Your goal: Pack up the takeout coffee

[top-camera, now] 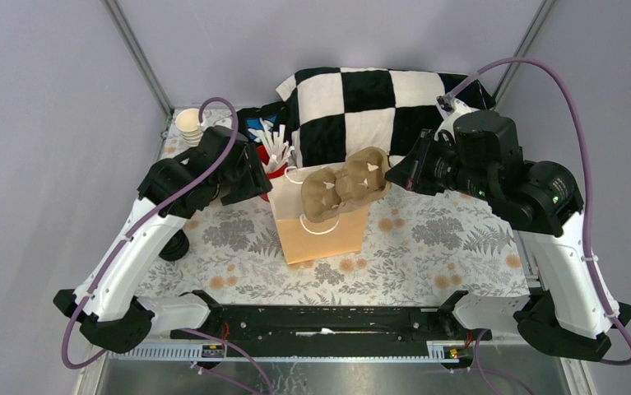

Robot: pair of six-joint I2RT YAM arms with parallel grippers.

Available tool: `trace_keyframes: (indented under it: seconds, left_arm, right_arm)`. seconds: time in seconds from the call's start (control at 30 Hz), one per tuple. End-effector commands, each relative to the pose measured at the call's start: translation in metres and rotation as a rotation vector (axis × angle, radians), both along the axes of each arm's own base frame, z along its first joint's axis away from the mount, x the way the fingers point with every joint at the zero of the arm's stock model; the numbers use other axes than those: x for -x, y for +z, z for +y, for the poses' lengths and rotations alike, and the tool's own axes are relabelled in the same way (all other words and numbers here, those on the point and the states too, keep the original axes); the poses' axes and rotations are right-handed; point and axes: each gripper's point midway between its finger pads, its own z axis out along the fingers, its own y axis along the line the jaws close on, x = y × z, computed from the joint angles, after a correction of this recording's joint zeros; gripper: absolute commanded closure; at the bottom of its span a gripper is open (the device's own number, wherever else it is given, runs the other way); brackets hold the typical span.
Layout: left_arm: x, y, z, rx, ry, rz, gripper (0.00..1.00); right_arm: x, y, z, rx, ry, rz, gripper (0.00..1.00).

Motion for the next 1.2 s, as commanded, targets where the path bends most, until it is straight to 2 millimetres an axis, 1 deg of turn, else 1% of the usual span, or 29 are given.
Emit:
trace_keyframes:
  seconds: [0.0, 0.03, 0.1, 0.17, 0.2, 0.3, 0.4, 0.5, 0.67, 0.77, 0.9, 1.03, 1.17]
  left_arm:
    - [0.007, 0.005, 0.038, -0.122, 0.071, -0.045, 0.37]
    - [0.009, 0.001, 0.04, -0.129, 0.079, -0.04, 0.37]
    - [0.012, -0.01, 0.041, -0.132, 0.081, -0.025, 0.37]
    - [0.014, -0.02, 0.039, -0.124, 0.074, -0.006, 0.38]
    - [0.014, -0.022, 0.038, -0.122, 0.07, -0.001, 0.38]
    - [0.014, -0.029, 0.037, -0.135, 0.058, 0.015, 0.38]
    - [0.012, -0.034, 0.036, -0.149, 0.049, 0.024, 0.38]
    - [0.011, -0.041, 0.031, -0.141, 0.033, 0.039, 0.37]
    - [0.011, -0.057, 0.02, -0.127, -0.005, 0.084, 0.38]
    - [0.012, -0.07, 0.017, -0.13, -0.025, 0.118, 0.42]
    - [0.012, -0.077, 0.012, -0.121, -0.045, 0.127, 0.48]
    - [0.009, -0.079, 0.008, -0.115, -0.061, 0.116, 0.5]
    - [0.005, -0.075, 0.007, -0.115, -0.059, 0.103, 0.52]
  right_arm:
    - [-0.006, 0.013, -0.008, 0.003, -0.034, -0.068, 1.0]
    - [-0.007, 0.017, -0.012, 0.013, -0.045, -0.085, 1.0]
    - [-0.005, 0.032, -0.024, 0.016, -0.069, -0.142, 1.0]
    - [-0.003, 0.039, -0.04, 0.044, -0.117, -0.167, 1.0]
    - [-0.001, 0.038, -0.047, 0.068, -0.133, -0.163, 1.0]
    - [0.003, 0.027, -0.059, 0.125, -0.155, -0.135, 1.0]
    - [0.005, 0.027, -0.064, 0.119, -0.171, -0.138, 1.0]
    - [0.003, 0.023, -0.055, 0.112, -0.15, -0.122, 1.0]
    - [-0.006, 0.022, -0.02, 0.03, -0.063, -0.107, 1.0]
    - [-0.01, 0.022, -0.007, 0.003, -0.031, -0.101, 1.0]
    - [-0.013, 0.021, 0.007, -0.011, 0.009, -0.076, 1.0]
    - [-0.013, 0.024, 0.014, -0.018, 0.031, -0.054, 1.0]
    - [-0.013, 0.035, 0.007, -0.018, 0.016, -0.089, 1.0]
